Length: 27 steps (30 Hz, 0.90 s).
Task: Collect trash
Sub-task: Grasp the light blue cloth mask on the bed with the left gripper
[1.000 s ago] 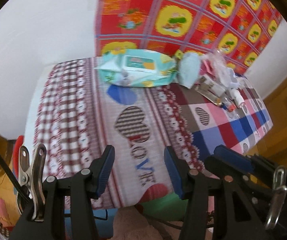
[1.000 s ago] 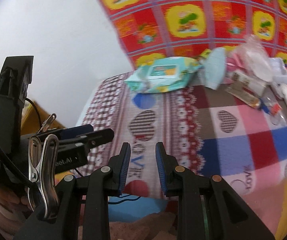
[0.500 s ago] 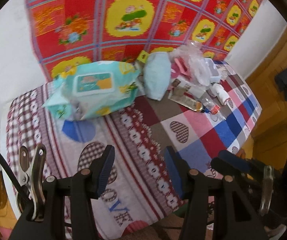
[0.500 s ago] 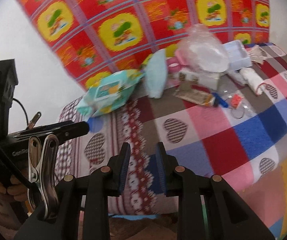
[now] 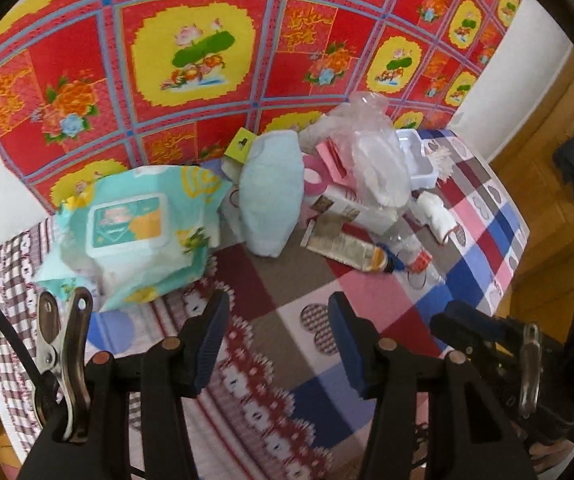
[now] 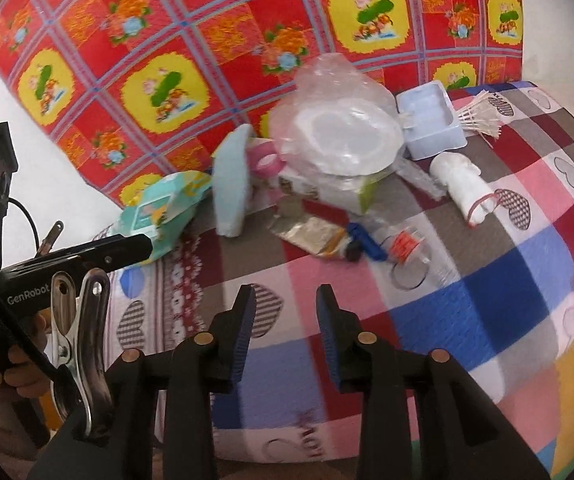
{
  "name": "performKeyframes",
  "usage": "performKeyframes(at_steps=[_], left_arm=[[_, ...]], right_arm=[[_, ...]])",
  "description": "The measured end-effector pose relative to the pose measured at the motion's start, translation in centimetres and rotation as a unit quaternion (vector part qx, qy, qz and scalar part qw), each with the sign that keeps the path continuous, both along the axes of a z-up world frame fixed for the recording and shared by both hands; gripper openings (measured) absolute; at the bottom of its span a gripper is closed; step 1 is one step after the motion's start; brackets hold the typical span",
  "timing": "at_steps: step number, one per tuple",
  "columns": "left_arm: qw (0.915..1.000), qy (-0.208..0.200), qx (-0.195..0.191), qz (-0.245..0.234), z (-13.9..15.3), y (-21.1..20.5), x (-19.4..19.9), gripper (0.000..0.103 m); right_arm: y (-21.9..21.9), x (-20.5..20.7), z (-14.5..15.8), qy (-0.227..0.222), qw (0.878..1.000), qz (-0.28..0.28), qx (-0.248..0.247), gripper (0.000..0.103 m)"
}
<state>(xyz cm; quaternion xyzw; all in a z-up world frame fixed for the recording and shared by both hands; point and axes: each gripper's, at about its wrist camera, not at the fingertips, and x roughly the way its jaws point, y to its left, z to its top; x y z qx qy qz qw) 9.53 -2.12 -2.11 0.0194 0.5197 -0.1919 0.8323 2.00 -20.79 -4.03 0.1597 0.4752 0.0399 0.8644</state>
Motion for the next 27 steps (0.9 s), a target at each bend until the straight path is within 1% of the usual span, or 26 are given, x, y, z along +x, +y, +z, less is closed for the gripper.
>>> performKeyframes(at_steps=[4,7,11,14,16,18,19,20,21,27], left_arm=[[0.9996,-0.004,0.018,0.022,-1.0,-1.7,1.2,0.054],[0.9987,0.005,0.019,0.047,-2.0,-2.7,2.5,0.054],[0.9973,0.012,0.023,0.070,-3.0,-3.7,3.9,0.054],[0.9968,0.018,0.028,0.073,-3.4,-4.5,5.1,0.054],[0.9966,0.013,0.036,0.073,-3.5,-5.2,6.1,0.054],[0.9961,0.009,0.046,0.074,-3.8,-5.9,6.7,0.054],[0.9961,0.010,0.048,0.073,-4.1,-6.2,7.0,0.055],[0.9960,0.014,0.052,0.072,-4.4,-6.5,7.3,0.057],[0.9956,0.016,0.057,0.072,-4.7,-6.7,7.5,0.059],[0.9933,0.027,0.080,0.080,-7.1,-7.8,8.9,0.059]], right_arm=[[-2.4,1.3,-0.7,0.009,1.000,0.020,0.002,0.035],[-3.8,2.0,-1.3,0.014,0.999,0.036,-0.001,0.038],[-5.2,2.7,-2.3,0.022,0.998,0.058,-0.002,0.039],[-5.9,3.3,-3.0,0.027,0.997,0.073,-0.001,0.039],[-6.3,3.7,-3.4,0.028,0.996,0.081,0.004,0.040],[-6.5,4.0,-3.6,0.028,0.996,0.090,0.003,0.044],[-6.5,4.1,-3.7,0.027,0.995,0.093,0.000,0.047],[-6.5,4.3,-3.7,0.026,0.995,0.099,-0.003,0.049],[-6.6,4.4,-3.8,0.025,0.994,0.104,-0.003,0.050],[-6.8,5.1,-4.4,0.032,0.992,0.123,-0.004,0.050]])
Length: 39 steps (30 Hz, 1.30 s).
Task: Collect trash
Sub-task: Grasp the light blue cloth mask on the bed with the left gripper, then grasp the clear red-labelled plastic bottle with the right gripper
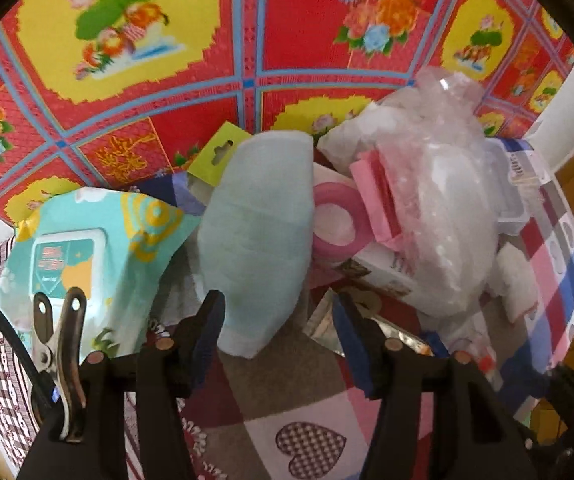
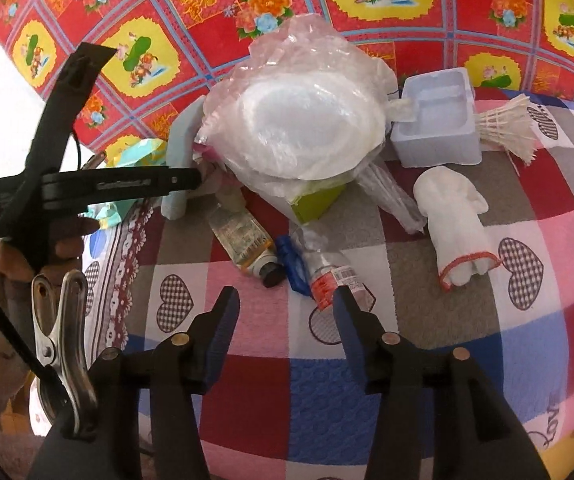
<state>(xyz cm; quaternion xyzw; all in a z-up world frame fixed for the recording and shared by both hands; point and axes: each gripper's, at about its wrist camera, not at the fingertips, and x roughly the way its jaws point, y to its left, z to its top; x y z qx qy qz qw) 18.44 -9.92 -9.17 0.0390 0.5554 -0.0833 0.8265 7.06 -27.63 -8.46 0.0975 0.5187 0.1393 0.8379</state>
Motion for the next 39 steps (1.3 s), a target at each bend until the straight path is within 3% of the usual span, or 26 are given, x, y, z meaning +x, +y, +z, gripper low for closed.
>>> performKeyframes(at_steps=[4,14,16,18,21,29,39], left_arm=[[0.9991,-0.017,0.034,0.019,-0.9,-0.3,0.7,0.059],[0.9977,-0.009,0.046,0.050,-3.1,0.6,2.9,0.058],[0.9976,-0.011,0.044,0.052,-3.3,0.9,3.1,0.048],[0.9978,-0.012,0.041,0.050,-3.5,1.1,3.3,0.030],[0.9983,-0.014,0.024,0.052,-3.4,1.9,3.2,0.017],[0.9984,-0.028,-0.027,0.041,-1.3,3.4,0.9,0.016],[0.9972,-0.020,-0.052,0.049,-0.1,4.5,-3.4,0.016]], right_arm=[[-0.1,0.5,-0.7,0.007,1.000,0.006,0.003,0.050],[-0.3,1.0,-1.5,0.016,1.000,0.014,0.009,0.050],[-0.4,1.1,-1.7,0.020,1.000,0.013,0.010,0.050],[-0.5,1.1,-1.8,0.022,1.000,0.013,0.010,0.050],[-0.5,1.4,-1.8,0.022,1.000,0.015,0.008,0.050],[-0.2,2.1,-2.2,0.032,0.999,0.021,0.017,0.050],[0.4,2.0,-3.3,0.051,0.998,0.032,0.016,0.050]])
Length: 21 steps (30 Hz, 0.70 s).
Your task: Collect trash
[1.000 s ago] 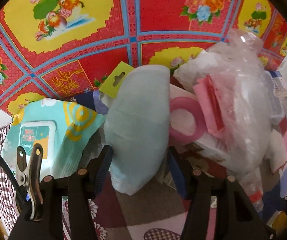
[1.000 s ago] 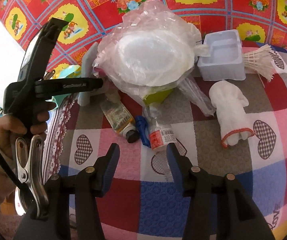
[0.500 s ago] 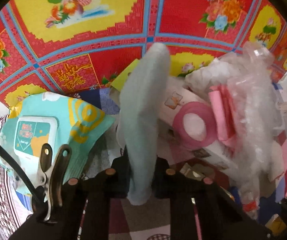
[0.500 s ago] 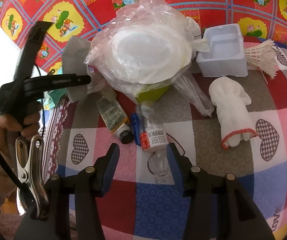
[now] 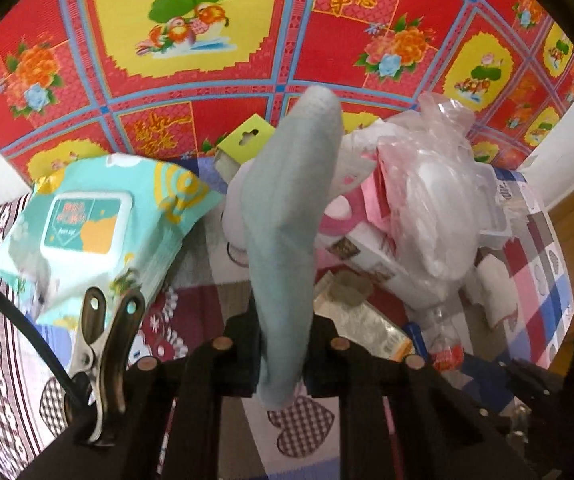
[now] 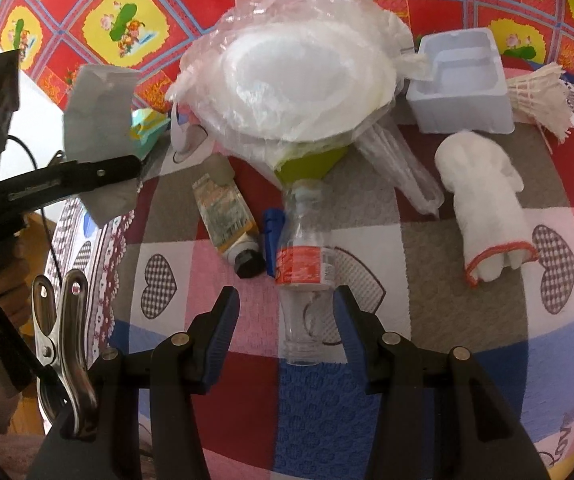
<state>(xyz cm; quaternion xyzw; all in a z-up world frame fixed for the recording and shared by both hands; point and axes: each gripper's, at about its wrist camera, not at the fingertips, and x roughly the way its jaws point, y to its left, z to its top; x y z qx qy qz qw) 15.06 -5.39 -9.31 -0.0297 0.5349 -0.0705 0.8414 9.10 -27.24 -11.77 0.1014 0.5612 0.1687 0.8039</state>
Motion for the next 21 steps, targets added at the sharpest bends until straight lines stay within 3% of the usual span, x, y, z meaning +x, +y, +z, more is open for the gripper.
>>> performKeyframes(at_steps=[8,11,21], left_arm=[[0.9998,0.001,-0.011,0.018,1.4,-0.2,-2.1,0.016],[0.9995,0.001,-0.012,0.028,1.4,0.4,-2.8,0.016],[0.9989,-0.011,-0.023,0.040,2.9,1.6,-5.5,0.016]], right_arm=[[-0.4,0.0,-0.2,0.001,1.000,0.007,0.009,0.048],[-0.7,0.1,-0.6,0.012,1.000,0.001,0.013,0.029],[-0.6,-0.7,1.0,-0.014,0.999,-0.013,0.028,0.028]])
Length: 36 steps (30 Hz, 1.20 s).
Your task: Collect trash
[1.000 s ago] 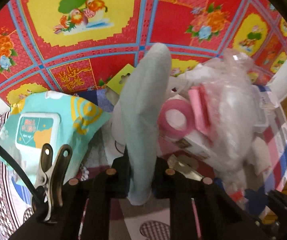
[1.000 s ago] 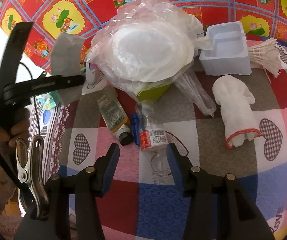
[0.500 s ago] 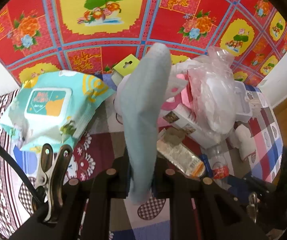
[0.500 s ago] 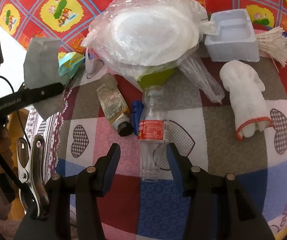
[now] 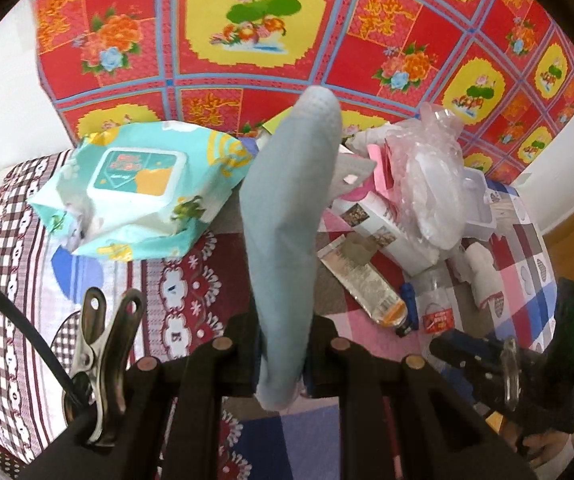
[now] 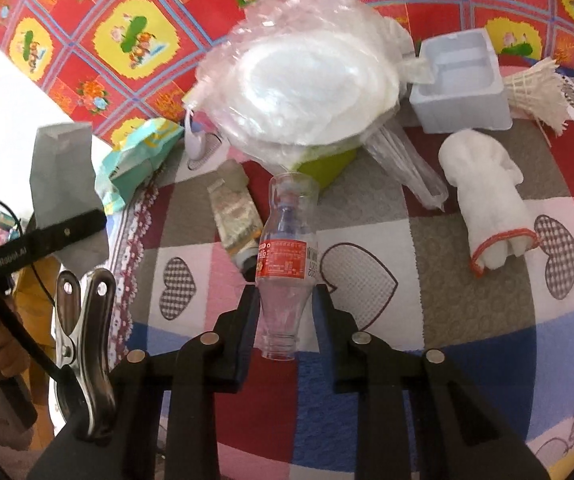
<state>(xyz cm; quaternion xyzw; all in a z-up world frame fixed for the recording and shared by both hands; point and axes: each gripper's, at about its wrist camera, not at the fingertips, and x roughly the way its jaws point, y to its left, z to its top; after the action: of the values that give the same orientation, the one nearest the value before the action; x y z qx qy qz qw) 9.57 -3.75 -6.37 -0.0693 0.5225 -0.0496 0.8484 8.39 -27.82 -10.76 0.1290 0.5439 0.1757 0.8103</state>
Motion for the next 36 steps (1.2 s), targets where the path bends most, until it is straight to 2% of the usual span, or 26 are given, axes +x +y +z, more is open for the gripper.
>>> performKeyframes(at_steps=[11,16,21,36], left_arm=[[0.9997,-0.001,-0.022,0.007,1.0,3.6,-3.4,0.016],[0.9997,-0.008,-0.019,0.010,1.6,5.0,-5.0,0.016],[0.9997,-0.013,-0.008,0.019,2.2,6.6,-6.6,0.016],[0.9973,-0.030,0.006,0.066,4.0,13.8,-12.0,0.016]], right_arm=[[3.5,-2.8,2.4,-0.023,1.000,-0.002,0.014,0.028],[5.8,-3.6,3.1,-0.036,0.999,0.010,0.012,0.028],[8.2,-4.7,4.2,-0.058,0.998,0.029,0.010,0.028],[17.2,-7.7,6.9,-0.082,0.991,0.107,0.008,0.028]])
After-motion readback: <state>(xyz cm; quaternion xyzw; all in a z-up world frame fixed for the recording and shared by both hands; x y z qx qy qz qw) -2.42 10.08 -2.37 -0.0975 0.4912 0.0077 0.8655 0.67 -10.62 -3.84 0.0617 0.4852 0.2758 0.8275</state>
